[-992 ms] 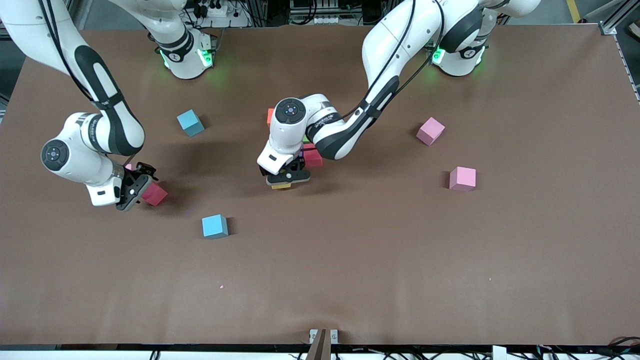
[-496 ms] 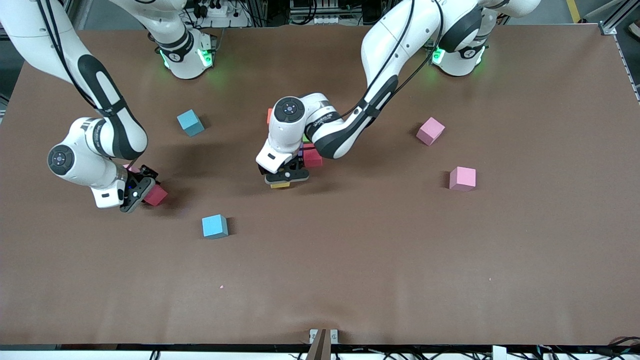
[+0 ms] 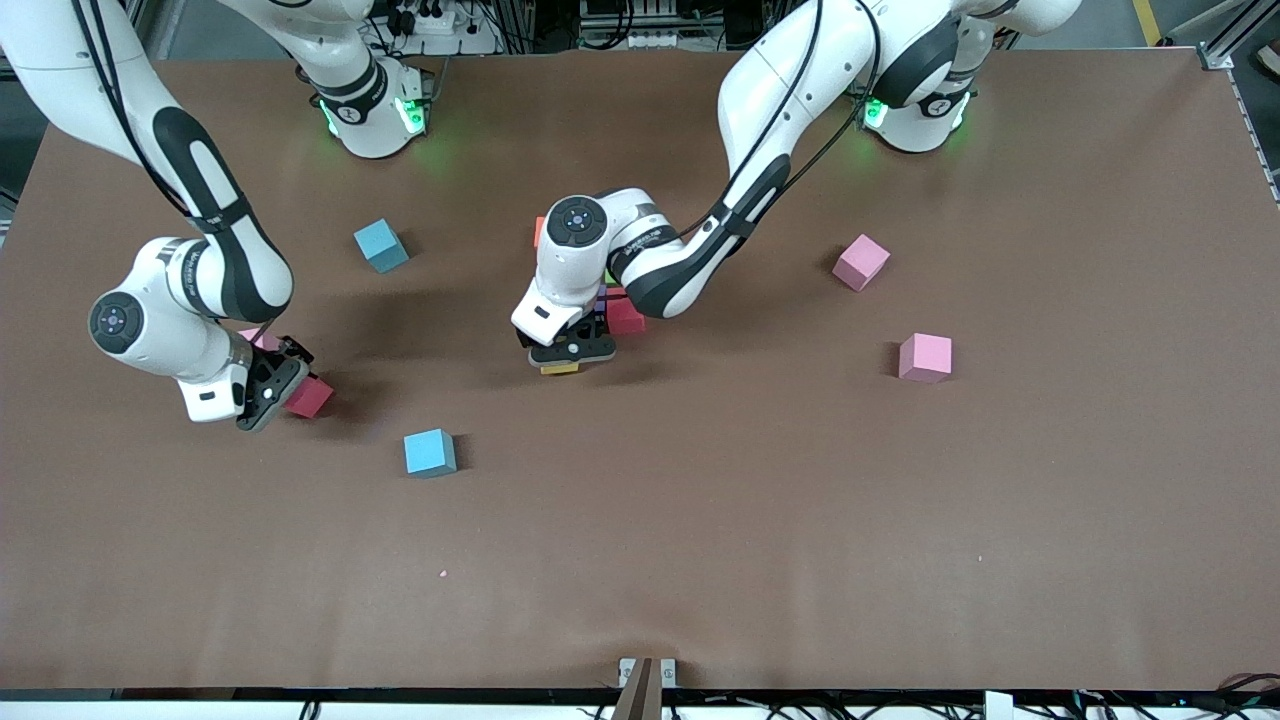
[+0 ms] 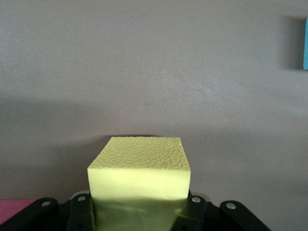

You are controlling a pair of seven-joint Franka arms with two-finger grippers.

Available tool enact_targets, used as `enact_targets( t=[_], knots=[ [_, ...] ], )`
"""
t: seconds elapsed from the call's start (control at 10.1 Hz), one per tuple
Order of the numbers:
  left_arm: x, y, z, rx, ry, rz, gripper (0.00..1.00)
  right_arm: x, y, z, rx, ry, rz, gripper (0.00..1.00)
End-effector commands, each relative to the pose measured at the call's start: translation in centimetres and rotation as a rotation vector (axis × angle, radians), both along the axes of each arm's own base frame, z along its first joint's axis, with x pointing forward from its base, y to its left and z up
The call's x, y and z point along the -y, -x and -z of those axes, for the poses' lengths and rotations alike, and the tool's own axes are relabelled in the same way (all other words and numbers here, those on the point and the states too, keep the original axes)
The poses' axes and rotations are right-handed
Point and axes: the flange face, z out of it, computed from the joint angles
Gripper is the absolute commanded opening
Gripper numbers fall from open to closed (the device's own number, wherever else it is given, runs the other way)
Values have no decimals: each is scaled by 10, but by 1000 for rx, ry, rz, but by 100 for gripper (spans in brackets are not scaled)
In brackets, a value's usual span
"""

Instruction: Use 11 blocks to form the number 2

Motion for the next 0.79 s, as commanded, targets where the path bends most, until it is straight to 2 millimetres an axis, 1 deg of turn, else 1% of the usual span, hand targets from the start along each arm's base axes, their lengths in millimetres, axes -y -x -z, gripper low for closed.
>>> enact_targets(
  t=[0.0,0.1,0.3,0.4,0.69],
  knots=[
    [5,-1,4,18,13,6,29,-20,-8,-45,-60,-6,25,33],
    [5,0,4,18,13,6,29,-31,-12,-55,-80,-4,30,33],
    [7,3,6,16,11,14,30,-56,-13,-64,-81,9,82,33],
    [9,6,10,14,7,21,30,-68,-14,-65,-83,16,119,33],
    [9,8,9,18,5,41,32,-106,-14,-69,-85,25,209,33]
  ],
)
